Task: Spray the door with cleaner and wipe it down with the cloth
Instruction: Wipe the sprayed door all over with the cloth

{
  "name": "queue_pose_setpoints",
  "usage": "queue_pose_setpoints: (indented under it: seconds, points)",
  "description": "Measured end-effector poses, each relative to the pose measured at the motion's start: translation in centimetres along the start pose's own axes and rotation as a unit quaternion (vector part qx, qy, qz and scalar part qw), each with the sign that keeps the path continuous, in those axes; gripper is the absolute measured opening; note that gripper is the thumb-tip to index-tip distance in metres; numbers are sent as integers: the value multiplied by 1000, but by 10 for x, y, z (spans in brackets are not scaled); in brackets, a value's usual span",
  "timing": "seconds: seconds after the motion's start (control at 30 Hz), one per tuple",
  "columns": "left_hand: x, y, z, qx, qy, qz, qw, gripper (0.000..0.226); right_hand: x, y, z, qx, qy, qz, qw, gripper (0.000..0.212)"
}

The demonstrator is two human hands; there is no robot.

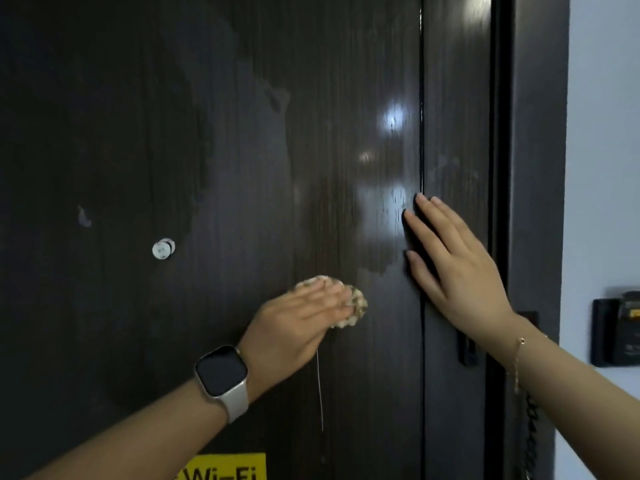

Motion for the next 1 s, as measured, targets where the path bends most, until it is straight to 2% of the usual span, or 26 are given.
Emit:
queue_pose_setpoints:
  seconds: [0.1, 0.23, 0.33, 0.43, 0.53, 0.6, 0.77, 0.83, 0.93, 1.0]
  points:
    - [-11, 10, -6, 13, 13, 7, 1000, 30, 2, -20, 1, -4, 0, 2, 1000, 49]
    - [-40, 70, -60, -122, 21, 123, 985, 32, 7, -44, 6, 4, 4, 19, 1000, 47]
    - [-45, 95, -75, -141, 31, 160, 977, 30, 11, -48, 8, 7, 10, 36, 999, 45]
    - [-30, 82, -57, -140, 38, 162, 976, 32, 11, -46, 6, 19, 28, 30, 999, 45]
    - [6, 46, -13, -88, 26, 120, 989, 37, -1, -45, 8, 10, 48, -9, 999, 46]
    - [29, 20, 20, -43, 3, 79, 996, 37, -17, -46, 18, -7, 35, -16, 999, 46]
    - [49, -5, 54, -39, -38, 48, 997, 30, -41, -63, 61, 27, -23, -11, 999, 48]
    - [41, 19, 45, -62, -29, 65, 996, 31, -36, -72, 70, 34, -19, -28, 999, 49]
    - [25, 79, 13, -163, -13, 126, 978, 38, -32, -76, 75, 46, 20, -31, 998, 50]
    - [21, 108, -1, -188, -14, 157, 969, 39, -31, -77, 76, 60, 58, -35, 996, 50]
Point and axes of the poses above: each hand's wrist, its own y-axis towards the middle knuckle, its own x-axis out of the palm, z = x × y, the point moved 2 cm from there along y, towards the middle knuckle, and after that the axes turned 9 degrees about x, right-handed, at the moved point
